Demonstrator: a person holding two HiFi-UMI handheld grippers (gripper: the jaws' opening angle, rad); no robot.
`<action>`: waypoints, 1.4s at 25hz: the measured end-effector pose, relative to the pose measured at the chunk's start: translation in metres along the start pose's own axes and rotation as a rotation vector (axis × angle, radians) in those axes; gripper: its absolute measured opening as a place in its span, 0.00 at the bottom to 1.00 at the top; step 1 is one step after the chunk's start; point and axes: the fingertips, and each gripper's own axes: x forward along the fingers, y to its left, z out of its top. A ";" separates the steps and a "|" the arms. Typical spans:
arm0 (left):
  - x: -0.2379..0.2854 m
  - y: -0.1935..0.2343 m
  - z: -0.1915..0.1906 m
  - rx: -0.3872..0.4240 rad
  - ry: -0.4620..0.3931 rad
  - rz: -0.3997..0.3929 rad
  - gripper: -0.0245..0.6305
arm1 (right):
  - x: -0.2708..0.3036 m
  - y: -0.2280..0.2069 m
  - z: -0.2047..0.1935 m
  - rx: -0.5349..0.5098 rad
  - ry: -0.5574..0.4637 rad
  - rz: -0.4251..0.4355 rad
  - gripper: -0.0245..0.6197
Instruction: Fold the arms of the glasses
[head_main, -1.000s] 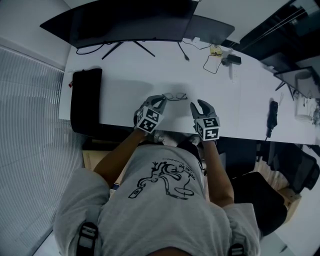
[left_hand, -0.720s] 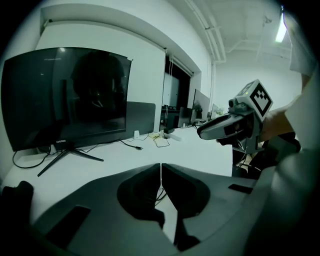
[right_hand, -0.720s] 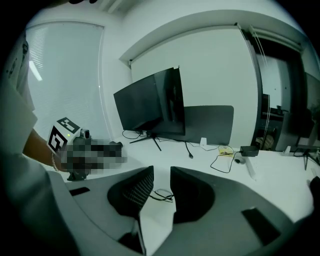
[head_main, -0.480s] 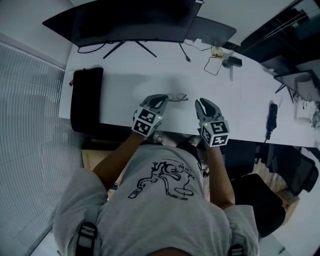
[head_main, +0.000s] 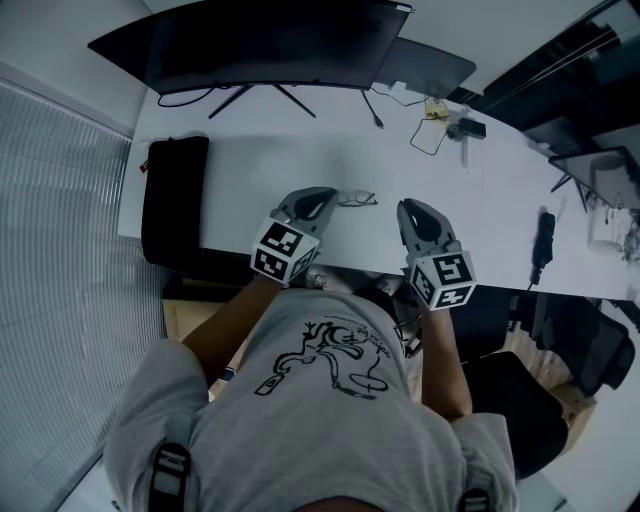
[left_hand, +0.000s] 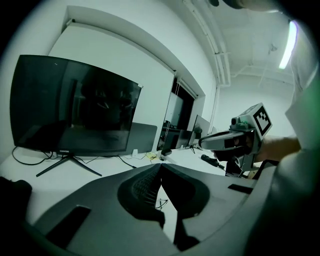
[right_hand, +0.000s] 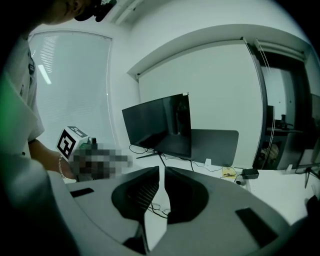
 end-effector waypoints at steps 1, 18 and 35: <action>-0.002 -0.001 0.004 -0.002 -0.008 -0.004 0.07 | -0.002 0.002 0.005 -0.005 -0.003 0.002 0.10; -0.028 -0.026 0.071 0.015 -0.122 -0.065 0.07 | -0.025 0.024 0.070 -0.054 -0.071 0.033 0.09; -0.057 -0.042 0.124 0.023 -0.225 -0.083 0.07 | -0.047 0.041 0.111 -0.113 -0.121 0.058 0.08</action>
